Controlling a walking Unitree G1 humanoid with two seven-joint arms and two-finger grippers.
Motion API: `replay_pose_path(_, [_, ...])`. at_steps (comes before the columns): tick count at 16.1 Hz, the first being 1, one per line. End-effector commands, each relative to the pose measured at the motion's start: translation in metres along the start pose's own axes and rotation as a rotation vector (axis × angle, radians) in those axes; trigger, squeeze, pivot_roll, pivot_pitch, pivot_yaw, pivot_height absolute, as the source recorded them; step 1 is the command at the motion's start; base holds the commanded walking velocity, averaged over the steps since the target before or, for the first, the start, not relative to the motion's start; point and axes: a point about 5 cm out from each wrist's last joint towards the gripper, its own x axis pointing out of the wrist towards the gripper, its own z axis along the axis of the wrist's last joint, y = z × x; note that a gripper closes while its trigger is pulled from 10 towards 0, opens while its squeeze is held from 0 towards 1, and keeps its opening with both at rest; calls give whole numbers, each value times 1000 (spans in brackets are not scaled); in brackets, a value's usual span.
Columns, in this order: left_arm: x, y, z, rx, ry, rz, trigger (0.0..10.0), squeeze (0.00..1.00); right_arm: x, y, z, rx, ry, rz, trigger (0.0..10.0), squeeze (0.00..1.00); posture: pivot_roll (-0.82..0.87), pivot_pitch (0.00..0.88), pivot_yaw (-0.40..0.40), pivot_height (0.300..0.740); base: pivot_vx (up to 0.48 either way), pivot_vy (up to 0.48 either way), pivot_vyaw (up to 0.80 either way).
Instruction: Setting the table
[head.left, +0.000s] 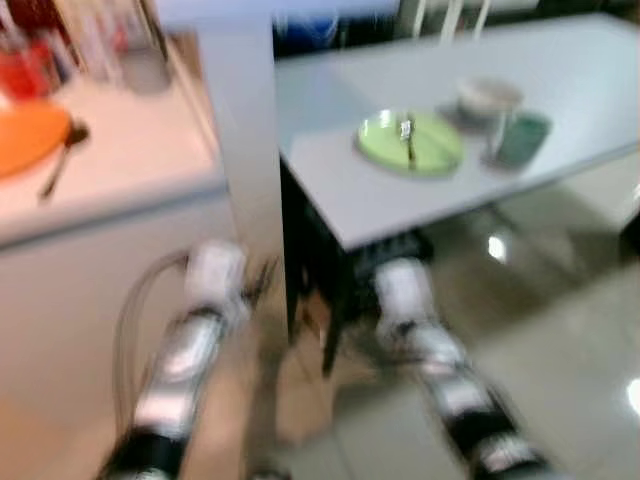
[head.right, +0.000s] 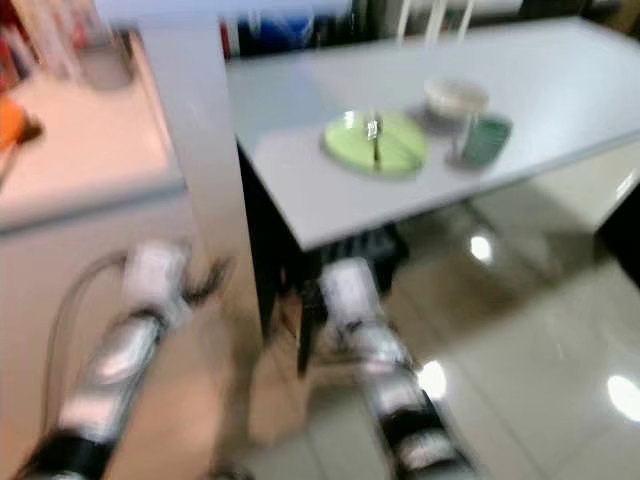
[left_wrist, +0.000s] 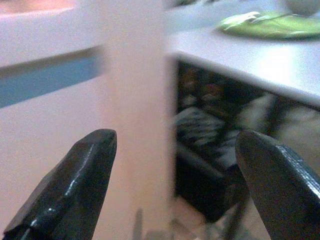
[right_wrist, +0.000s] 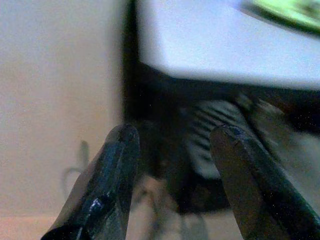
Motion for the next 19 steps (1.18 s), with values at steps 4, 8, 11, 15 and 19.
replay_pose_path(4, [2, -11, 1, -6, -7, -29, 10000, 0, -5, -13, -4, -26, 8, -24, 10000, 0, 99, 0, -12, 740, 0, 0, 756])
replay_pose_path(8, [2, -10, 1, 3, -5, -28, 10000, 0, -3, -12, -3, -33, 9, -21, 10000, 0, 104, 0, -17, 740, 0, 0, 744])
replay_pose_path(11, [1, -11, 0, 13, -1, -26, 10000, 0, -3, -12, -3, -34, 8, -19, 10000, 0, 103, 0, -15, 740, 0, 0, 733])
replay_pose_path(15, [1, -11, -2, 20, 18, -25, 10000, 0, -5, -9, -5, 14, 13, -20, 10000, 0, 97, 0, -10, 740, 0, 0, 523])
replay_pose_path(19, [0, -11, -3, 29, 25, -16, 10000, 0, -7, -9, -6, 10, 3, -21, 10000, 0, 94, 0, -7, 740, 470, 0, 0])
